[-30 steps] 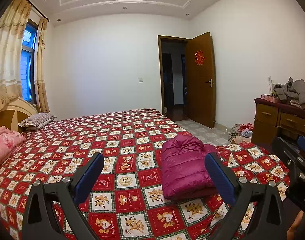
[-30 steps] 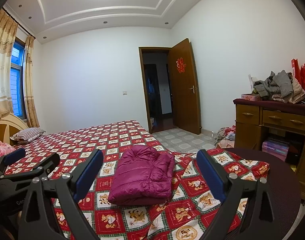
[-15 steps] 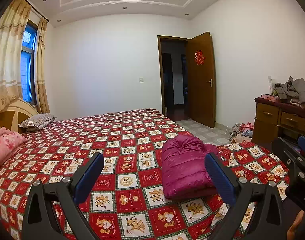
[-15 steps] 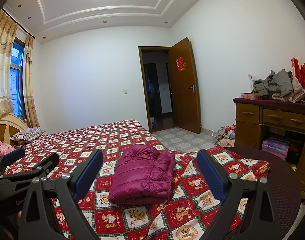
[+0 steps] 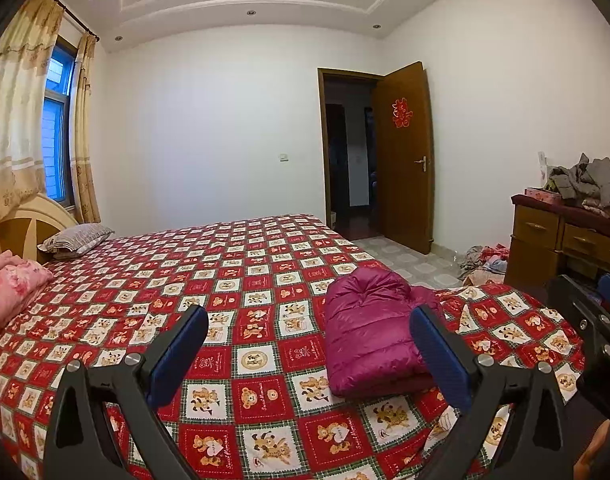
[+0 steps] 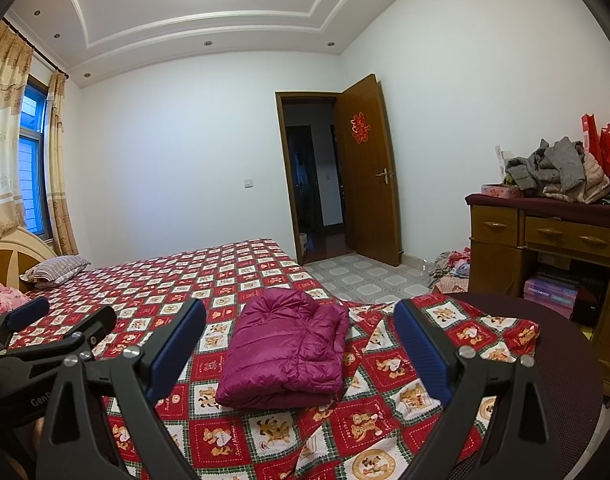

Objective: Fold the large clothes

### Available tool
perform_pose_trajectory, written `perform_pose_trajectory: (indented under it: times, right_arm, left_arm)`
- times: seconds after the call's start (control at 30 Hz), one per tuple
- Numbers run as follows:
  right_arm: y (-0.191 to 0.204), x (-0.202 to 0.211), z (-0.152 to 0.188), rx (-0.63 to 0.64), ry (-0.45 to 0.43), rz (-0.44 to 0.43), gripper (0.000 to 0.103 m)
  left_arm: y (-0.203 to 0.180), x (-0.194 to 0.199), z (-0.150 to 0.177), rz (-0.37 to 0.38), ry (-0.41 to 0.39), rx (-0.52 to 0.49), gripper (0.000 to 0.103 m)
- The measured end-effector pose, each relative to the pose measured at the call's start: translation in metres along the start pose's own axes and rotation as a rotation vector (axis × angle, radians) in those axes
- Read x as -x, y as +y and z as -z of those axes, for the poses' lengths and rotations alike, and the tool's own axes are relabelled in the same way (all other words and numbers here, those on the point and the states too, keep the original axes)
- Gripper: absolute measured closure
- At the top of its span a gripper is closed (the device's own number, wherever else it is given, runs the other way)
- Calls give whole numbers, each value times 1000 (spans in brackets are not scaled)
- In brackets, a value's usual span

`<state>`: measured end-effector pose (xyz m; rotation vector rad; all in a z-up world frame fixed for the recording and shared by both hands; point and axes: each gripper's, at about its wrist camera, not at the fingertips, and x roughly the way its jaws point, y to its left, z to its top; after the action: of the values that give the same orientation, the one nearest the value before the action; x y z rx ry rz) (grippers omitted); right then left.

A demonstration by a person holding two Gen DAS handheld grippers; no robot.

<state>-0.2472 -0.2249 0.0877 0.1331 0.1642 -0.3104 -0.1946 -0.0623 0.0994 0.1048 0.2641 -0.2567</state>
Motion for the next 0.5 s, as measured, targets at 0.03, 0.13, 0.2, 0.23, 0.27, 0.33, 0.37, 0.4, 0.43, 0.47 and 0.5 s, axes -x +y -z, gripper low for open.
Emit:
perform_pose_trajectory:
  times: [0.03, 0.13, 0.2, 0.23, 0.27, 0.33, 0.37, 0.4, 0.43, 0.47, 0.5]
  right_arm:
    - [0, 0, 0, 0, 0, 0, 6]
    - [0, 0, 0, 2, 0, 0, 6]
    - [0, 0, 0, 1, 1, 0, 6]
    - [0, 0, 0, 1, 2, -1, 6]
    - [0, 0, 0, 1, 2, 0, 6]
    - [1, 1, 1, 1, 4, 1, 6]
    - [1, 1, 1, 1, 4, 1, 6]
    - [1, 1, 2, 2, 5, 2, 6]
    - [1, 1, 2, 2, 5, 3, 6]
    - [1, 1, 2, 2, 5, 2, 6]
    - [1, 1, 2, 2, 5, 2, 6]
  left_arm:
    - [0, 0, 0, -1, -2, 0, 2]
    - [0, -1, 0, -7, -4, -1, 2]
    - [1, -2, -1, -10, -2, -1, 2]
    - [0, -3, -1, -11, 0, 1, 2]
    - [1, -4, -1, -11, 3, 3, 2]
    - [1, -4, -1, -13, 5, 6, 2]
    - [1, -4, -1, -15, 4, 8, 2]
    - [1, -4, -1, -16, 4, 9, 2]
    - [2, -4, -1, -16, 5, 10, 2]
    - [2, -4, -2, -15, 5, 11, 2]
    - [1, -4, -2, -16, 4, 10, 2]
